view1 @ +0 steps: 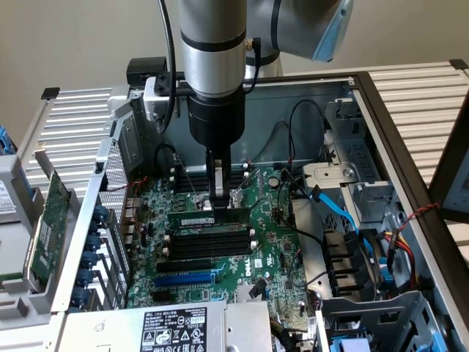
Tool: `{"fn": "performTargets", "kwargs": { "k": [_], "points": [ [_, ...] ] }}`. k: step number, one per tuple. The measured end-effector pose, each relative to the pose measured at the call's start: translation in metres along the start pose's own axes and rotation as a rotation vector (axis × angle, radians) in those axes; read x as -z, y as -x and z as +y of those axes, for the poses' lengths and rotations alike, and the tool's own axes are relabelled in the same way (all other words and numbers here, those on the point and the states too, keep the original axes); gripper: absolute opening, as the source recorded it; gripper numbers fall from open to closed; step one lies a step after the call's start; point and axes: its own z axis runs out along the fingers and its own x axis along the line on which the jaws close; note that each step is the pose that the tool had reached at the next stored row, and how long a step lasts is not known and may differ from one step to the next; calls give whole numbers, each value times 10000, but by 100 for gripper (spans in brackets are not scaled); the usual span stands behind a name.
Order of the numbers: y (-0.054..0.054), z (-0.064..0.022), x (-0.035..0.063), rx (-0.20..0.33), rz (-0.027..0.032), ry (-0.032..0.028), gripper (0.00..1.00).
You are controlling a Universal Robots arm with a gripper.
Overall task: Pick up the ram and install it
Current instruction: 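Insert the ram into the slot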
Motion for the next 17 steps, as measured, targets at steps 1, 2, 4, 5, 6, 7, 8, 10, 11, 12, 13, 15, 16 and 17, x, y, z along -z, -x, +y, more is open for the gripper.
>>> {"fn": "performTargets", "kwargs": {
  "k": [1, 2, 4, 5, 6, 7, 8, 10, 11, 12, 13, 15, 16, 17],
  "points": [
    [0, 0, -7, -1, 13, 0, 12],
    [0, 0, -11, 0, 24, 0, 12],
    [-3, 0, -16, 0, 42, -1, 12],
    [-3, 0, -19, -1, 48, -1, 12],
    [-4, 0, -23, -3, 53, -1, 12],
    [-6, 0, -27, -2, 57, -1, 12],
    [-8, -1, -34, -1, 58, -1, 12],
    [-11, 0, -47, 1, 58, -2, 12],
    [-14, 1, -52, 8, 59, -1, 12],
    [-16, 1, -57, 20, 59, -1, 12],
    [-18, 2, -60, 34, 59, -2, 12],
    [-24, 2, -66, 84, 58, -3, 12],
    [-27, 2, -68, 106, 59, -3, 12],
    [-30, 2, -70, 119, 58, -4, 12]
  ]
}}
